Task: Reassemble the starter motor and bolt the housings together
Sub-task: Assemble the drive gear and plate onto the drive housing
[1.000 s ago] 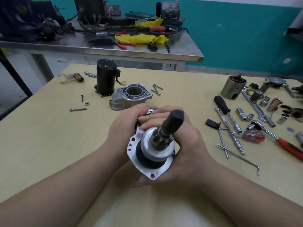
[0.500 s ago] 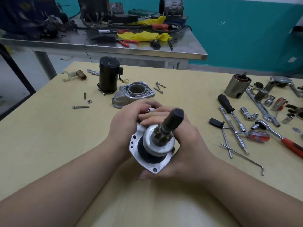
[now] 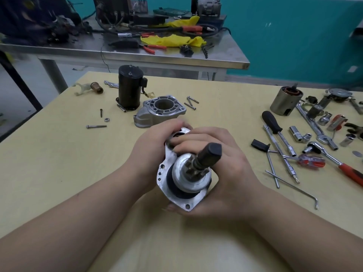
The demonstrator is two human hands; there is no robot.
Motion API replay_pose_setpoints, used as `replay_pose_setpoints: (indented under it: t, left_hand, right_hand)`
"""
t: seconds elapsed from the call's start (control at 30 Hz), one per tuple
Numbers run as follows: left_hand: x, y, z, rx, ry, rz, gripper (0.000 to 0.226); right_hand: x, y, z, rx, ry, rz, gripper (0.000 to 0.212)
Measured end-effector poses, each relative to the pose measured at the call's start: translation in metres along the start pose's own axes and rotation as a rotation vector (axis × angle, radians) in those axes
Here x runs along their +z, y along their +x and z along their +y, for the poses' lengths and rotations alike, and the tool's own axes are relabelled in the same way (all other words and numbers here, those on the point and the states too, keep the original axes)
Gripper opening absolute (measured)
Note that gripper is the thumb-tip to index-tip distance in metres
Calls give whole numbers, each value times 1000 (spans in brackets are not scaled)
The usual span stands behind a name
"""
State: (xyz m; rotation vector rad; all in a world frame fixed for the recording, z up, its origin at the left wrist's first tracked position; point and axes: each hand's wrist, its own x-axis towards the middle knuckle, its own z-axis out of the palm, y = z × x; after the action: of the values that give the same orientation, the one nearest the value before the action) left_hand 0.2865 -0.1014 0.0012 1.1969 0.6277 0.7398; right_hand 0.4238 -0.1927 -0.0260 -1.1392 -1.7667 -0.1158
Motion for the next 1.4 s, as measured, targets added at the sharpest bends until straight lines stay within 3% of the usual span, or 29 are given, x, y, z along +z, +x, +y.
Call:
replay_pose_setpoints:
  t: [0.2, 0.4, 0.57, 0.7, 0.87, 1.1, 1.3, 1.4]
  left_hand:
    - [-3, 8, 2, -34, 119, -52, 35]
    - [2, 24, -12, -29, 165, -9, 29]
    - [3, 20, -11, -194, -165, 33, 43]
    - [5, 19, -9, -148, -122, 31, 60]
    - [5, 19, -5, -66, -233, 15, 61]
    - [-8, 18, -12, 41, -84, -59, 27]
    - [-17, 26, -19, 140, 283, 13, 36]
    - [-19, 27, -25, 113, 234, 59, 32]
  right_hand:
    - [-8, -4, 3, 4, 78, -38, 74]
    - [-17, 0, 3, 150, 77, -75, 81]
    - [-16, -1, 3, 235, 112, -64, 82]
    - [-18, 0, 0, 311, 230, -93, 76]
    - [-8, -1, 0, 159, 64, -77, 79]
    - [-6, -2, 6, 60, -5, -156, 82]
    - [-8, -4, 6, 115, -6, -175, 87]
    - [-13, -3, 6, 167, 49, -247, 93]
